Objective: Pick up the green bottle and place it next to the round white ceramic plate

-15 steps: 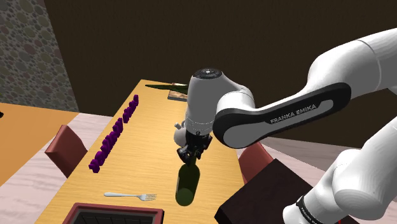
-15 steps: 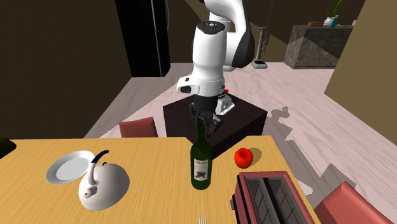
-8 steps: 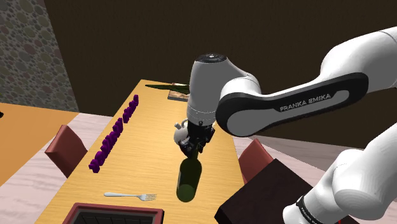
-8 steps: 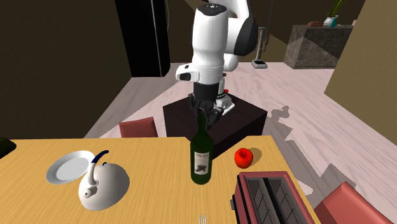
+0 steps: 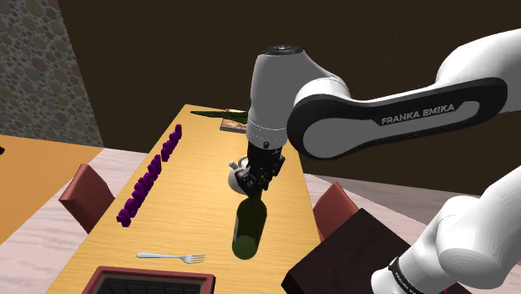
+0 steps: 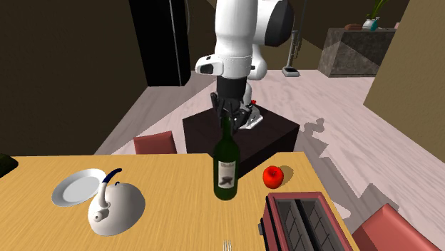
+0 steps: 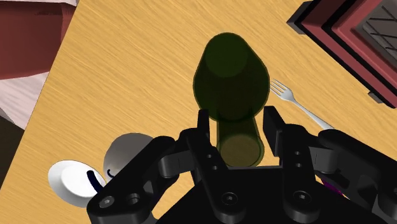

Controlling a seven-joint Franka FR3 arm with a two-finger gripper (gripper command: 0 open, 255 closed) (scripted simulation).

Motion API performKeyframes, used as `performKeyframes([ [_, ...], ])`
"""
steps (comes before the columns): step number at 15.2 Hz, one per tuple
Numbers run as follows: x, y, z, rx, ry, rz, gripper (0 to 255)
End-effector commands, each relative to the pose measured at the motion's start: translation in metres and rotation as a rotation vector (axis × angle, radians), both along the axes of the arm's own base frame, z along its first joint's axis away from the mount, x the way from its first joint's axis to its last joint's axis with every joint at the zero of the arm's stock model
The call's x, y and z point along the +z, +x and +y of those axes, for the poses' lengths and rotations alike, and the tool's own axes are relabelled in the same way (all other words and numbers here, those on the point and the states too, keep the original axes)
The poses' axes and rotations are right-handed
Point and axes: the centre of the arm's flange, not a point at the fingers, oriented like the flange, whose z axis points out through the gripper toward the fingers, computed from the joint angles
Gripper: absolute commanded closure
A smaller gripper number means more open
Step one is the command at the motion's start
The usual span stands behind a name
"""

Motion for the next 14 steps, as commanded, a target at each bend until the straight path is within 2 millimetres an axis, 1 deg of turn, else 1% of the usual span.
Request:
performKeyframes([
  [1,0.012,-0.001,0.000,0.000,0.000,0.000,255],
  [14,0.080,-0.001,0.000,0.000,0.000,0.000,255],
])
